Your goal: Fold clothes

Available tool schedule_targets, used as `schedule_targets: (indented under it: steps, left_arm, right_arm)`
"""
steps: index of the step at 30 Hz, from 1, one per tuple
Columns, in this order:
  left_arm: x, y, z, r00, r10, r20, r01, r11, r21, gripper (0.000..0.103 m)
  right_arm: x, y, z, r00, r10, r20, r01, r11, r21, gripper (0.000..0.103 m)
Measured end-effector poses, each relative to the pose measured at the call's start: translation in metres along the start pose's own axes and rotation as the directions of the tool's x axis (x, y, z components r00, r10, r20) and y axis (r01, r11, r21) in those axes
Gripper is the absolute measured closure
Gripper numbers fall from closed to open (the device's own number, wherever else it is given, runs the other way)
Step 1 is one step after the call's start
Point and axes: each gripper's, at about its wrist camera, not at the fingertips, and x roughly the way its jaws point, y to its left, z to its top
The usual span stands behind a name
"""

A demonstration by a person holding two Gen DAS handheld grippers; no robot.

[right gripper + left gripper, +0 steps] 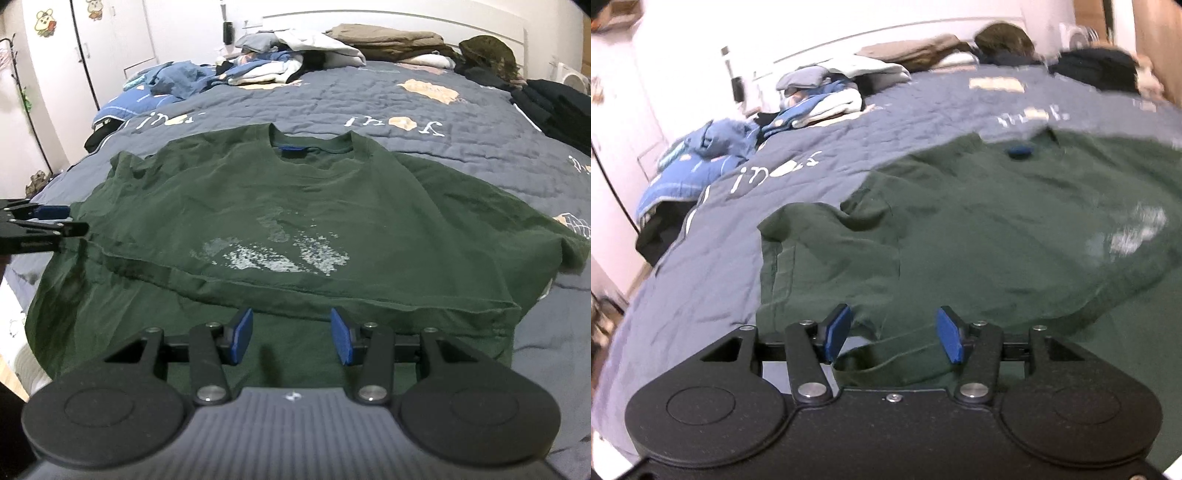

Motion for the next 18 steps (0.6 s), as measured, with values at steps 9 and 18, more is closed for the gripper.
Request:
schedule_targets:
  steps: [9, 18]
  left_arm:
    - [-0.016, -0.032, -0.008, 0.976, -0.217, 0.017, 0.213, 0.968, 0.136, 0.051]
    - [0.002, -0.075, 0.000, 0.929, -0.371, -0.004, 0.364, 0.909, 0.204, 0.051]
  right_arm:
    - [-0.009, -0.038, 0.003, 0.994, -0.107, -0.004, 0.107, 0.994, -0.010, 0.057]
    - [0.002, -0.046, -0.002, 0.990, -0.135, -0.039, 0.132, 0.989, -0.062, 0.057]
